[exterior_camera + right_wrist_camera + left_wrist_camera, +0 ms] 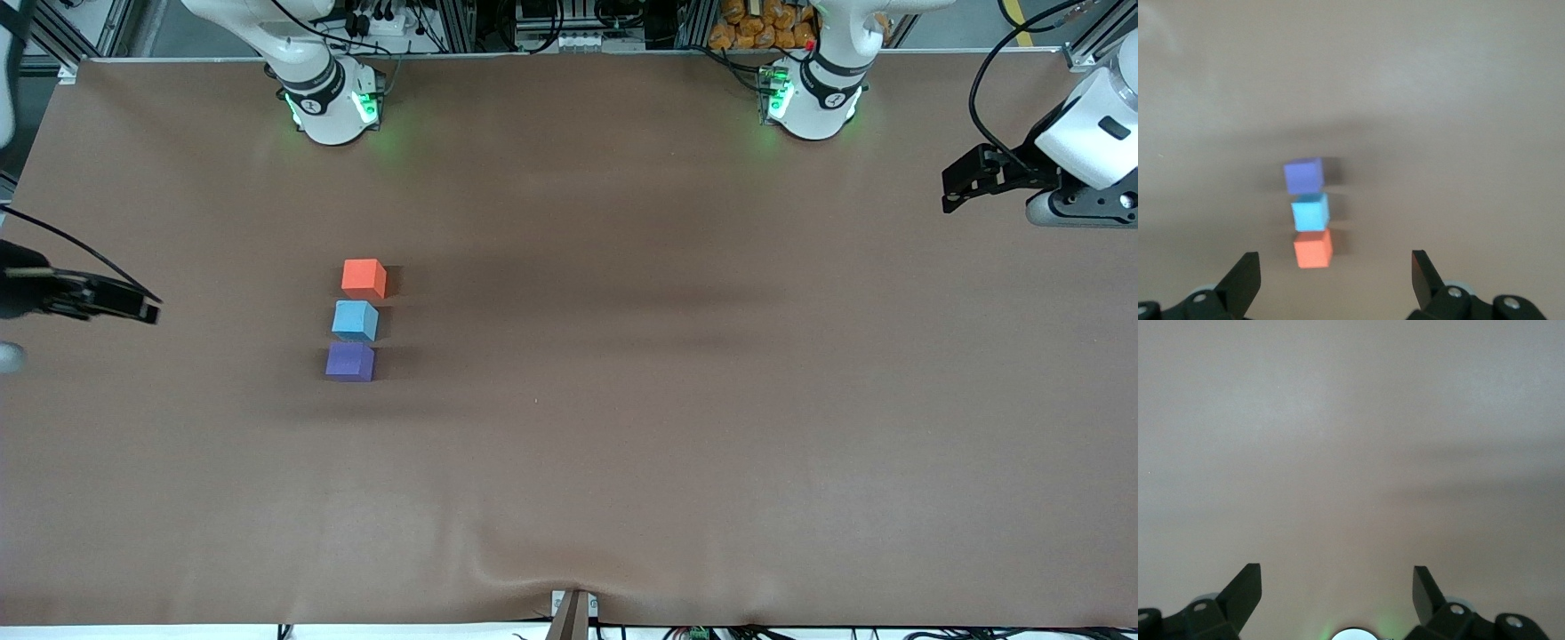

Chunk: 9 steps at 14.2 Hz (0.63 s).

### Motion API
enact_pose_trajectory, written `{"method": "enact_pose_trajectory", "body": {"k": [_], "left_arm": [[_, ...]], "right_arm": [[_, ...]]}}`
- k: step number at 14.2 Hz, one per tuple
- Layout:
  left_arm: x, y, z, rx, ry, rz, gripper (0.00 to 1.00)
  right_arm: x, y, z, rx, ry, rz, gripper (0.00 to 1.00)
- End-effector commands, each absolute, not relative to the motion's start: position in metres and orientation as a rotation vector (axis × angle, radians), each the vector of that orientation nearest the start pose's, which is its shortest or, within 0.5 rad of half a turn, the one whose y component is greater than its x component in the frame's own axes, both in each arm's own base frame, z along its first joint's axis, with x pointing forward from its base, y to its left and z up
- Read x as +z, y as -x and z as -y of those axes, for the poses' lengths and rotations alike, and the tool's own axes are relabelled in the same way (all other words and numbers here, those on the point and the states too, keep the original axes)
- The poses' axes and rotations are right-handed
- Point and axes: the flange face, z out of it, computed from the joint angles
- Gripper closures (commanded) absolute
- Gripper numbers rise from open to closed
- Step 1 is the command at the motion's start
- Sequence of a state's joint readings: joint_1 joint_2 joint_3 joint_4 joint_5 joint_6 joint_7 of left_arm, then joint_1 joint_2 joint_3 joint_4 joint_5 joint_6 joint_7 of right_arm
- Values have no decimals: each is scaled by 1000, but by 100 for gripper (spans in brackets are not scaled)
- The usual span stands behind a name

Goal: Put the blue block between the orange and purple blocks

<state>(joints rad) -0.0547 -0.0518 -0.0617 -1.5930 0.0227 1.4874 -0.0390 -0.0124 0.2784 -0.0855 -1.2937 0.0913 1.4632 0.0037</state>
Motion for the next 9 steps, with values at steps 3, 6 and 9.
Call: {"method": "enact_pose_trajectory", "body": {"k": [3, 6, 9], "left_arm": [[639, -525, 60, 94, 3107, -97, 0], [639, -525, 59, 97, 3107, -92, 0], [639, -525, 59, 97, 3109, -93, 0]], "right_arm": [[649, -582, 28, 103, 3209, -84, 0], [656, -552, 33, 34, 3229, -66, 0], [652, -537, 35, 37, 3253, -57, 0]]}}
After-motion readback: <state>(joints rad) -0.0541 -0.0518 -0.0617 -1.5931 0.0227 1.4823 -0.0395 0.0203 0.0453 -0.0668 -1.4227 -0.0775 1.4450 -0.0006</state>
